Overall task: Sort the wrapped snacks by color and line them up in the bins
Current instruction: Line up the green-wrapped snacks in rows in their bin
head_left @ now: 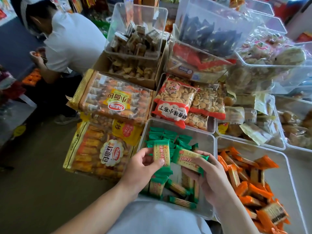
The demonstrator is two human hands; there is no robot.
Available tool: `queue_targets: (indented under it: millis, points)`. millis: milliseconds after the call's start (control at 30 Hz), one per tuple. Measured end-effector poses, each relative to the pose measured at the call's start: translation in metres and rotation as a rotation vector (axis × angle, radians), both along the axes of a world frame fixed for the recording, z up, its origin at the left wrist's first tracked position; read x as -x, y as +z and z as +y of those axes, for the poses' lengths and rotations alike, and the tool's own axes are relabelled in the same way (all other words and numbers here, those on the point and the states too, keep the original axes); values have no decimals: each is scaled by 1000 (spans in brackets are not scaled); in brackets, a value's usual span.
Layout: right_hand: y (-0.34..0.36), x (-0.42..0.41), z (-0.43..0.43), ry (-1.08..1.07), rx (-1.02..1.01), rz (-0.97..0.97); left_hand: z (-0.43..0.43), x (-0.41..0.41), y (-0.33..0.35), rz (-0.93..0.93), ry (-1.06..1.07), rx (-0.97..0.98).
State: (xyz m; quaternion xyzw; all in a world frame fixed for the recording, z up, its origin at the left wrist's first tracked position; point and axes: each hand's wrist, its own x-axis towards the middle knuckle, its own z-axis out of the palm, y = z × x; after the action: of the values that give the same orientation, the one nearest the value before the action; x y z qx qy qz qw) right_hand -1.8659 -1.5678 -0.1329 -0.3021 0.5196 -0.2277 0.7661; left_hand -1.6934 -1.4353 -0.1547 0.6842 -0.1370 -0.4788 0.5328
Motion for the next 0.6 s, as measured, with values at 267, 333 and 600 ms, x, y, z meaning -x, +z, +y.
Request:
queue_targets:
  millis: [267, 333, 600]
  points:
    - [14, -11, -1, 7, 95, 142, -11, -8, 15, 158, -11, 90]
    - [15, -11, -3, 16, 107, 142, -13, -10, 17, 150, -64, 98]
    - [19, -5, -16, 237, 225, 214, -21, -31, 27, -220, -514, 34]
